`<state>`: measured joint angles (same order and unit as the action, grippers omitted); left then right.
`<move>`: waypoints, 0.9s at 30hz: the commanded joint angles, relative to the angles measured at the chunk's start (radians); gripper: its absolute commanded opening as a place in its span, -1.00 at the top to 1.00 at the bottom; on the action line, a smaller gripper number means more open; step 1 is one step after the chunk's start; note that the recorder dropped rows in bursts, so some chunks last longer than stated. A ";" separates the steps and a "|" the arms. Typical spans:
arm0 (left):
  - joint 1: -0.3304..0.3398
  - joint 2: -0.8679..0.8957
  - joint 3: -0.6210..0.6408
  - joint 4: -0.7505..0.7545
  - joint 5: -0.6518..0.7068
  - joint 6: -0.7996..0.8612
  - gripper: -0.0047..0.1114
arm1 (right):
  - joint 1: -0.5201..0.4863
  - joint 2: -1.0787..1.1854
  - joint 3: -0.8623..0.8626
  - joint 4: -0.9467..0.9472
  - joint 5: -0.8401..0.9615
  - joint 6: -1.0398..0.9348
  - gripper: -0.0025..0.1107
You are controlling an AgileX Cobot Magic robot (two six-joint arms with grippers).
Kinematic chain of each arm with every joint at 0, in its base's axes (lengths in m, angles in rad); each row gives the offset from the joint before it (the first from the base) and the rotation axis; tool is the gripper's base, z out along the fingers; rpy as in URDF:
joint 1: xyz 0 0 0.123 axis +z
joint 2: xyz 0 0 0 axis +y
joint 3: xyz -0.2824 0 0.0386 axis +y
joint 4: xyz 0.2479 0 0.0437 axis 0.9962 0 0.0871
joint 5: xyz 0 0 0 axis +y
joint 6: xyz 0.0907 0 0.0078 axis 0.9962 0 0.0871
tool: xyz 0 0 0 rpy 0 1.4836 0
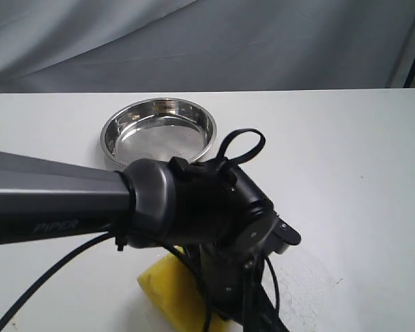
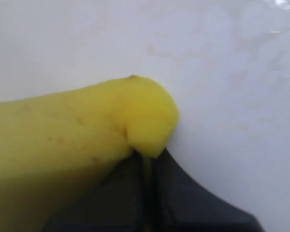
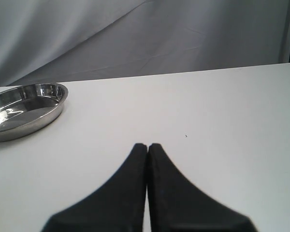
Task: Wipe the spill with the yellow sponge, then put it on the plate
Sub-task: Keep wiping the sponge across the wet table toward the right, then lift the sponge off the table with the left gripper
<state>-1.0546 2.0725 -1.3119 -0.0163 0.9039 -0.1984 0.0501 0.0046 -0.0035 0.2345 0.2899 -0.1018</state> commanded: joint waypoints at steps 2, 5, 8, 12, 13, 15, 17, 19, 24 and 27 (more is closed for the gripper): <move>-0.062 0.015 0.015 -0.142 -0.144 0.019 0.92 | -0.002 -0.005 0.004 -0.007 -0.015 0.004 0.96; -0.062 0.015 0.015 -0.217 -0.234 0.073 0.92 | -0.002 -0.005 0.004 -0.007 -0.015 0.004 0.96; -0.062 0.015 0.015 -0.236 -0.348 0.089 0.92 | -0.002 -0.005 0.004 -0.007 -0.015 0.006 0.96; -0.062 0.015 0.015 -0.250 -0.413 0.089 0.92 | -0.002 -0.005 0.004 -0.007 -0.015 0.006 0.96; -0.060 0.012 0.015 -0.232 -0.419 0.085 0.92 | -0.002 -0.005 0.004 -0.007 -0.015 0.006 0.96; -0.046 -0.004 0.015 -0.206 -0.440 0.047 0.92 | -0.002 -0.005 0.004 -0.007 -0.015 0.006 0.96; -0.025 -0.029 0.015 -0.210 -0.452 0.014 0.92 | -0.002 -0.005 0.004 -0.007 -0.015 0.006 0.96; 0.000 -0.060 0.015 -0.213 -0.454 0.012 0.92 | -0.002 -0.005 0.004 -0.007 -0.015 0.006 0.96; 0.070 -0.162 0.015 -0.213 -0.452 0.012 0.92 | -0.002 -0.005 0.004 -0.007 -0.015 0.006 0.96; 0.105 -0.225 0.015 -0.213 -0.452 0.012 0.92 | -0.002 -0.005 0.004 -0.007 -0.015 0.006 0.96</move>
<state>-0.9752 1.9092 -1.2992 -0.2291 0.4666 -0.1759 0.0501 0.0046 -0.0035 0.2345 0.2899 -0.1018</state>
